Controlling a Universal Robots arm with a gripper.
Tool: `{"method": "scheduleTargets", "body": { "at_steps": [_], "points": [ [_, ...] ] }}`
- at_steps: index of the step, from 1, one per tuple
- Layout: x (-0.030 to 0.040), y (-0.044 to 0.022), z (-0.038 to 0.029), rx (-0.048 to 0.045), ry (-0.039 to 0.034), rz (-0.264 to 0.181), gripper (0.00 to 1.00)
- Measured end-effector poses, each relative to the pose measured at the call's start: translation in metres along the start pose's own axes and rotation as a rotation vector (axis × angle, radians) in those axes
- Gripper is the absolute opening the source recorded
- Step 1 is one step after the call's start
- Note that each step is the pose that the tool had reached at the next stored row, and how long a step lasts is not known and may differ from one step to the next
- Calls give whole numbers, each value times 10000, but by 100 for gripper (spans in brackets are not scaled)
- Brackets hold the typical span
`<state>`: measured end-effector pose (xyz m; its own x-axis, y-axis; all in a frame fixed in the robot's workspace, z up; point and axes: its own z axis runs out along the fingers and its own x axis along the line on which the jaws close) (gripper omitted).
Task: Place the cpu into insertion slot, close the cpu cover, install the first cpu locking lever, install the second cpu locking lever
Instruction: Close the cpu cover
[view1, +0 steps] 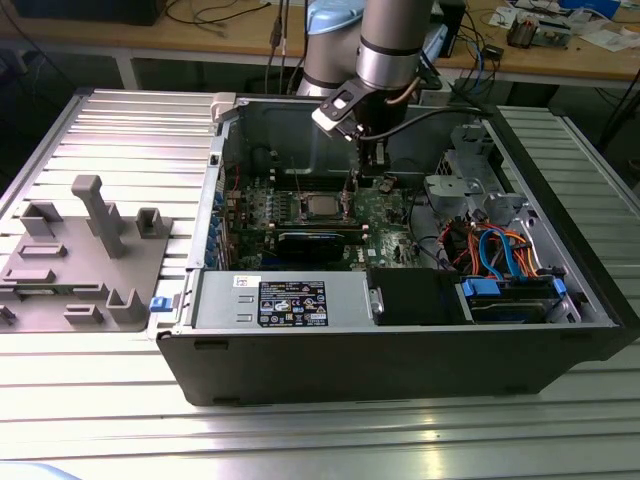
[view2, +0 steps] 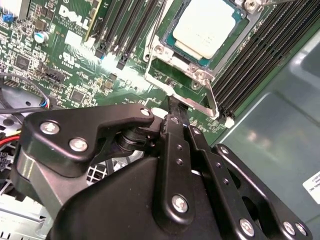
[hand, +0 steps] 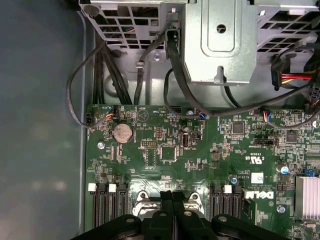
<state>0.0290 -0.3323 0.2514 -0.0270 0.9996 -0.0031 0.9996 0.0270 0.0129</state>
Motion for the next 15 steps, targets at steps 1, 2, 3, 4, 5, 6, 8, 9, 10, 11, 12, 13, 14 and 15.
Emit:
{"method": "scheduleTargets", "body": {
  "at_steps": [1,2,3,4,5,6,8,9,10,11,12,13,14,15],
  "points": [
    [0,-9,0,0,0,0,11],
    [1,-29,0,0,0,-1,11],
    [1,-41,-1,0,0,-1,11],
    [1,-52,-1,0,0,0,11],
    [2,-60,-1,0,0,0,11],
    [2,-67,-1,0,-1,0,11],
    [2,-79,-1,0,1,-1,11],
    [2,-80,-1,0,0,-1,11],
    [2,-80,-1,0,0,-2,11],
    [2,-80,-1,0,0,-2,11],
    [2,-81,-1,0,0,-1,11],
    [3,-81,0,0,-1,-1,11],
    [3,-91,5,0,-1,0,11],
    [2,-111,17,0,-2,-12,11]
  ]
}}
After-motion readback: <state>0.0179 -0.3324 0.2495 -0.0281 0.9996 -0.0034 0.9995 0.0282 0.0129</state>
